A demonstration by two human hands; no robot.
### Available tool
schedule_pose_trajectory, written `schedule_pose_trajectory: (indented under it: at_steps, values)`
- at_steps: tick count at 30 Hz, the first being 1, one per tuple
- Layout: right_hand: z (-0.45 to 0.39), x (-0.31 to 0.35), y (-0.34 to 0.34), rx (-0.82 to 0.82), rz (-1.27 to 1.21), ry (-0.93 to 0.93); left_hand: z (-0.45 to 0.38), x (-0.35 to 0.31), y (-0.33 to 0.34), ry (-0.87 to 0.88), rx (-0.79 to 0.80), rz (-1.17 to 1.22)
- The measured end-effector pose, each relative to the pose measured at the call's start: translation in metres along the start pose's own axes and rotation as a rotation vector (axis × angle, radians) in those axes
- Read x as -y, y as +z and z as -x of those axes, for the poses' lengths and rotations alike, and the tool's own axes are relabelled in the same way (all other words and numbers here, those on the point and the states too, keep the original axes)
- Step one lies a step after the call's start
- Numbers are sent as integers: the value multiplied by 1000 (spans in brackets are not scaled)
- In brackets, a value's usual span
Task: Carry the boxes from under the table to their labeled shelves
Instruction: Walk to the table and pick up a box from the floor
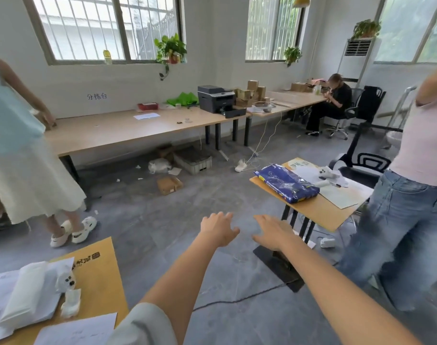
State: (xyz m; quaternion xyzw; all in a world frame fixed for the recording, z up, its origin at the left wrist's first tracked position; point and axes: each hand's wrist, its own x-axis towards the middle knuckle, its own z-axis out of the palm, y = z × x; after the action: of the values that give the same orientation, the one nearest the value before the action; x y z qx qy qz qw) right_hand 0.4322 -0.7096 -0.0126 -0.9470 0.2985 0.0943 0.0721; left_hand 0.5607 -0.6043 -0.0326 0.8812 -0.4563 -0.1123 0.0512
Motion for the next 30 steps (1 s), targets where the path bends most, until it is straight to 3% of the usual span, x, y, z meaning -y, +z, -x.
schedule_pose_trajectory:
  at_steps: [7, 22, 30]
  values:
    - [-139, -11, -20, -1, -31, -80, -115, 45, -10, -78, 24, -6]
    - [-490, -51, -77, 44, 18, -243, -438, 99, -62, -244, 17, 33]
    - [-660, -43, -98, 68, 40, -274, -583, 172, -79, -306, 25, 38]
